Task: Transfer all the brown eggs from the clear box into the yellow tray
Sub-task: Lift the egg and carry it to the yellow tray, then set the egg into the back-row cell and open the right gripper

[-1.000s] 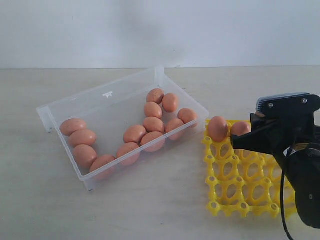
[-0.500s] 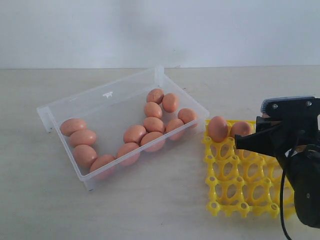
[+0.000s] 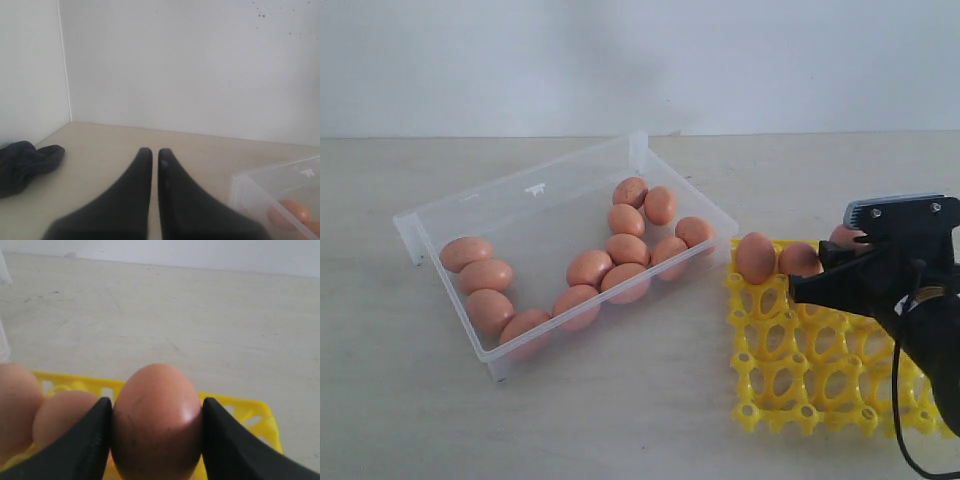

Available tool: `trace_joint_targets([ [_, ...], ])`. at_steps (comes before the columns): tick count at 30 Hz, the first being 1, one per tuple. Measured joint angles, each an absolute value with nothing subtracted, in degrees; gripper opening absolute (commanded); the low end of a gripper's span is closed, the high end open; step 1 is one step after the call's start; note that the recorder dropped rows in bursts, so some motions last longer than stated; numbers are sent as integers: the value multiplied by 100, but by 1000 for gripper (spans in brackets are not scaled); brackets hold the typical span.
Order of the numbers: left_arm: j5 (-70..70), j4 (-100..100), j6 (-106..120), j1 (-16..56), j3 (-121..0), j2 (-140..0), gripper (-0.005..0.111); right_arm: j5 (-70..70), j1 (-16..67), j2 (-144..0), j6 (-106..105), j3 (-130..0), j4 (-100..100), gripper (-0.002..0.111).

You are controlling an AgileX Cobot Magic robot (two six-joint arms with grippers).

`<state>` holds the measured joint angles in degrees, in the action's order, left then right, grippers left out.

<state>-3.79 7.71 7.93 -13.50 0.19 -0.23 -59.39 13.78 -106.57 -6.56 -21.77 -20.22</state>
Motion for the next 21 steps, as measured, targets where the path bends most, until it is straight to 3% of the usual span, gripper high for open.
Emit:
trace_joint_targets([
  [14,-379,771,793,-1350,19,-23,4,-5780,570,-9969,-322,-2177,-1081,0],
  [18,-379,771,793,-1350,19,-23,4,-5599,-155,-9723,50,-2325,-400,0],
  [21,-379,771,793,-1350,19,-23,4,-5003,-999,-9714,1346,-2780,1507,0],
])
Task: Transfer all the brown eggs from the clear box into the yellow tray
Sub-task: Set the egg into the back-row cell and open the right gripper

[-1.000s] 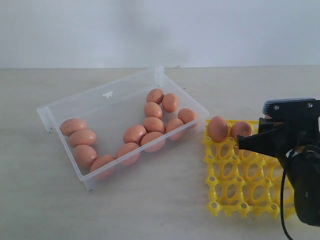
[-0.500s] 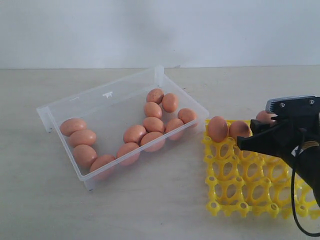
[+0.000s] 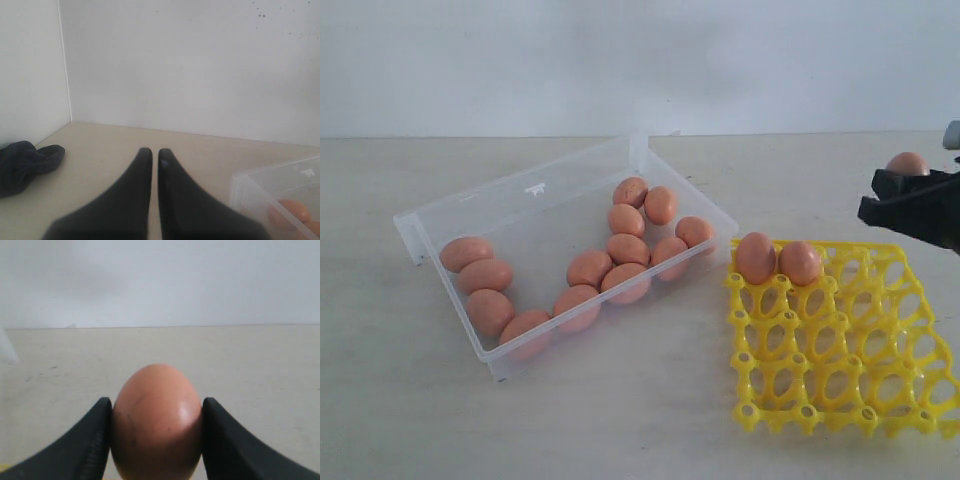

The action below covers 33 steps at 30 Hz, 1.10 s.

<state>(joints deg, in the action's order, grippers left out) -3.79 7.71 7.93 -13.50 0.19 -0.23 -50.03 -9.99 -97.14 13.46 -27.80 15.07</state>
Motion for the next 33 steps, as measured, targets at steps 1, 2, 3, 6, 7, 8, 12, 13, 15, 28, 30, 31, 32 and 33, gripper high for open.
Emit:
trace_joint_targets([
  [1,-379,771,793,-1350,19,-23,4,-4871,-1300,-9714,1897,-2953,2292,0],
  [2,-379,771,793,-1350,19,-23,4,-4790,-1576,-9714,2638,-3194,3329,0],
  [3,-379,771,793,-1350,19,-23,4,-4778,-1816,-9714,3374,-3455,4378,0],
  [6,-379,771,793,-1350,19,-23,4,-5003,-2217,-9714,5145,-4195,7021,0],
  [7,-379,771,793,-1350,19,-23,4,-5122,-2246,-9714,5600,-4405,7554,0],
  [8,-379,771,793,-1350,19,-23,4,-5229,-2249,-9714,5935,-4562,8110,0],
  [12,-379,771,793,-1350,19,-23,4,-5370,-1979,-9838,6397,-4730,9449,0],
  [13,-379,771,793,-1350,19,-23,4,-5335,-1909,-9899,6428,-4730,9656,0],
  [15,-379,771,793,-1350,19,-23,4,-5168,-1766,-10081,6513,-4730,9885,0],
  [28,-379,771,793,-1350,19,-23,4,-4892,-1722,-10390,6208,-4730,9273,0],
  [30,-379,771,793,-1350,19,-23,4,-4827,-1722,-10390,5930,-4648,8947,0],
  [31,-379,771,793,-1350,19,-23,4,-4779,-1722,-10390,5721,-4565,8695,0],
  [32,-379,771,793,-1350,19,-23,4,-4737,-1733,-10390,5535,-4483,8485,0],
  [33,-379,771,793,-1350,19,-23,4,-4715,-1770,-10390,5243,-4329,8160,0],
])
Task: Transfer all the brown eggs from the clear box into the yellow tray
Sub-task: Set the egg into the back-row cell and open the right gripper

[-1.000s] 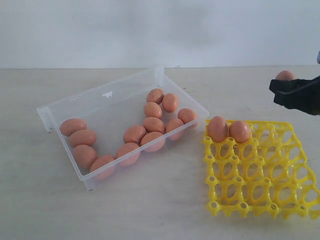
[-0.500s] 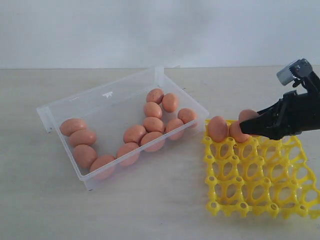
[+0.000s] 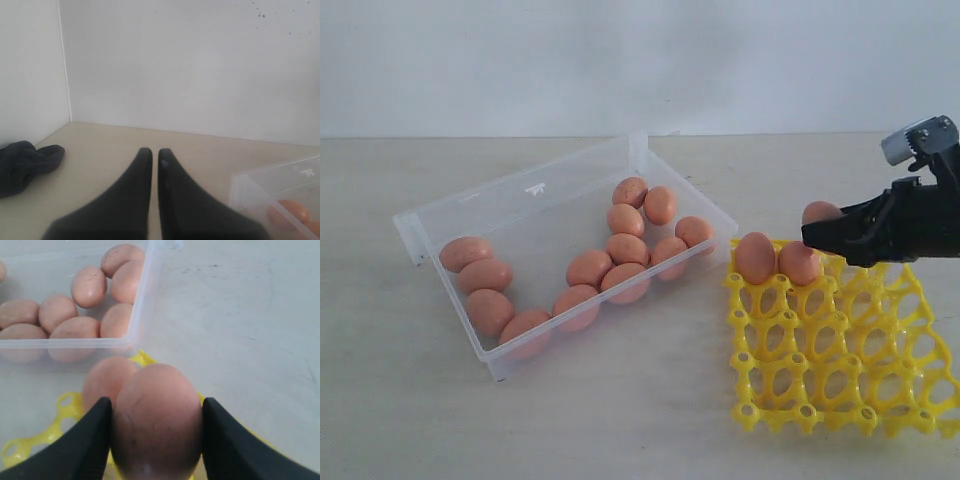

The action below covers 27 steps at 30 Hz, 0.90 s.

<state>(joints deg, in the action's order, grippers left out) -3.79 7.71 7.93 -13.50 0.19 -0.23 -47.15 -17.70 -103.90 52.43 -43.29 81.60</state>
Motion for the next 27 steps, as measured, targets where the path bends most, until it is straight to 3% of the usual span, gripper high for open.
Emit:
trace_joint_targets([
  [7,-379,771,793,-1350,19,-23,4,-4704,-1909,-10390,3816,-3599,6741,0],
  [23,-379,771,793,-1350,19,-23,4,-4483,-1923,-10390,3487,-3552,6394,0],
  [27,-379,771,793,-1350,19,-23,4,-4483,-1923,-10417,3475,-3552,6303,6],
])
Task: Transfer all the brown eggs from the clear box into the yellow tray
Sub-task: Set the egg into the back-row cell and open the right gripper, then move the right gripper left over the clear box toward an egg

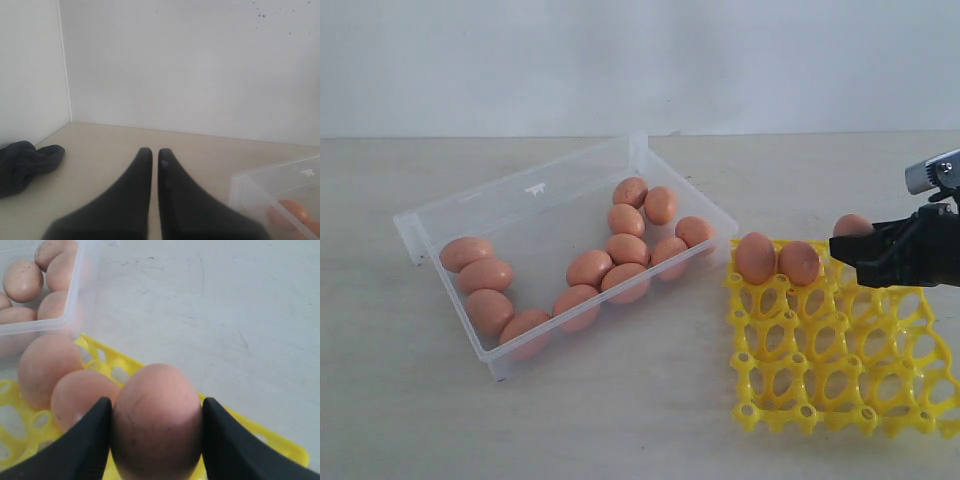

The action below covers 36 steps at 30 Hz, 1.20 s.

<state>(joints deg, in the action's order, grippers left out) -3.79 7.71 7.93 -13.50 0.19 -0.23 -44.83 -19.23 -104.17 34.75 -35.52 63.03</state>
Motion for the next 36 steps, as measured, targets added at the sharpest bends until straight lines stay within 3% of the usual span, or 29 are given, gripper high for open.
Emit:
trace_joint_targets([
  [9,-379,771,793,-1350,19,-23,4,-4632,-1923,-10726,3452,-3552,6239,42],
  [16,-379,771,793,-1350,19,-23,4,-4774,-1923,-10736,3375,-3552,6215,56],
  [25,-379,771,793,-1350,19,-23,4,-5563,-1923,-10723,3352,-3552,5755,57],
  [28,-379,771,793,-1350,19,-23,4,-6339,-1932,-10545,3584,-3552,5630,51],
  [33,-379,771,793,-1350,19,-23,4,-6743,-1493,-10003,4475,-3696,5556,9],
  [35,-379,771,793,-1350,19,-23,4,-6390,-1066,-9914,4756,-3998,5844,-1],
  [36,-379,771,793,-1350,19,-23,4,-6135,-773,-9902,4961,-4216,6120,0],
])
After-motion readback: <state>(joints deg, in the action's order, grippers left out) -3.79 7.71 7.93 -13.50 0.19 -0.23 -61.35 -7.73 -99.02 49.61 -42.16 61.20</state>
